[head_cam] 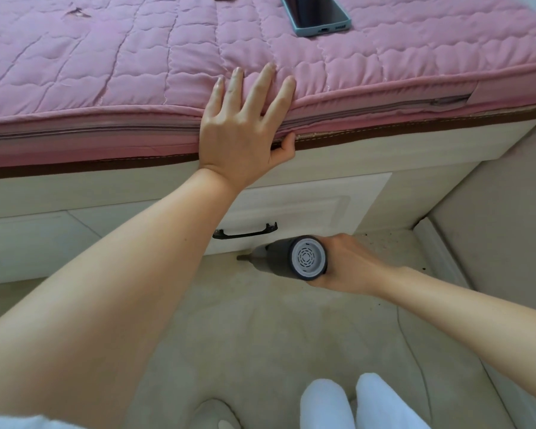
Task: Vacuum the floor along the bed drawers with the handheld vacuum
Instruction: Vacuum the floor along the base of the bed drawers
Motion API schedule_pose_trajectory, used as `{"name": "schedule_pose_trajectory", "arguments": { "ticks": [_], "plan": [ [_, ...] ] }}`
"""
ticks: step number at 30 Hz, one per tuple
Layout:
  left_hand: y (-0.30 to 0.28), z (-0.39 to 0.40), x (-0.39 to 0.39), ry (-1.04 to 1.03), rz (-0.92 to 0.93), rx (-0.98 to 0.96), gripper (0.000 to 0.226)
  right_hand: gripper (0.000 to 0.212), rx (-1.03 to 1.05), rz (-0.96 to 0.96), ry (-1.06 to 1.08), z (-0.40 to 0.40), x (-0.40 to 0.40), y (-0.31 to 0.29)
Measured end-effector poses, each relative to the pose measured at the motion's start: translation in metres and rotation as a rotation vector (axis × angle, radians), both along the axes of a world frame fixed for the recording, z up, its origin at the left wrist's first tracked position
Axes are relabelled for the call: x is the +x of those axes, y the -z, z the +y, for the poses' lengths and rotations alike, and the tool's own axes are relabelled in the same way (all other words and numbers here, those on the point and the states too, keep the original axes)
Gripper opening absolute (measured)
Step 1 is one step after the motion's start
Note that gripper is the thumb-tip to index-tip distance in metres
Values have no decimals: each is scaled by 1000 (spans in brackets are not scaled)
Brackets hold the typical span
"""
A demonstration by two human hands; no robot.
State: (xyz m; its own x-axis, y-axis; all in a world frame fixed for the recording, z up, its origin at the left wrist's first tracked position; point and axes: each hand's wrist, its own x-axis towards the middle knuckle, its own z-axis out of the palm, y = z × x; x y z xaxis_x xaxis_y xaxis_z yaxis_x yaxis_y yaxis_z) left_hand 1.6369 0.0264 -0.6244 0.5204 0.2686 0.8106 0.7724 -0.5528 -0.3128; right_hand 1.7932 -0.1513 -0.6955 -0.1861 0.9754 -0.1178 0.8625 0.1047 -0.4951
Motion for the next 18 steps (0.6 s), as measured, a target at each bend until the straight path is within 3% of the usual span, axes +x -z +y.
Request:
{"name": "schedule_pose_trajectory", "arguments": {
  "ticks": [18],
  "plan": [
    [1,0,0,-21,-8,18,55,41,-94,-45,103,-14,34,-10]
  ]
}}
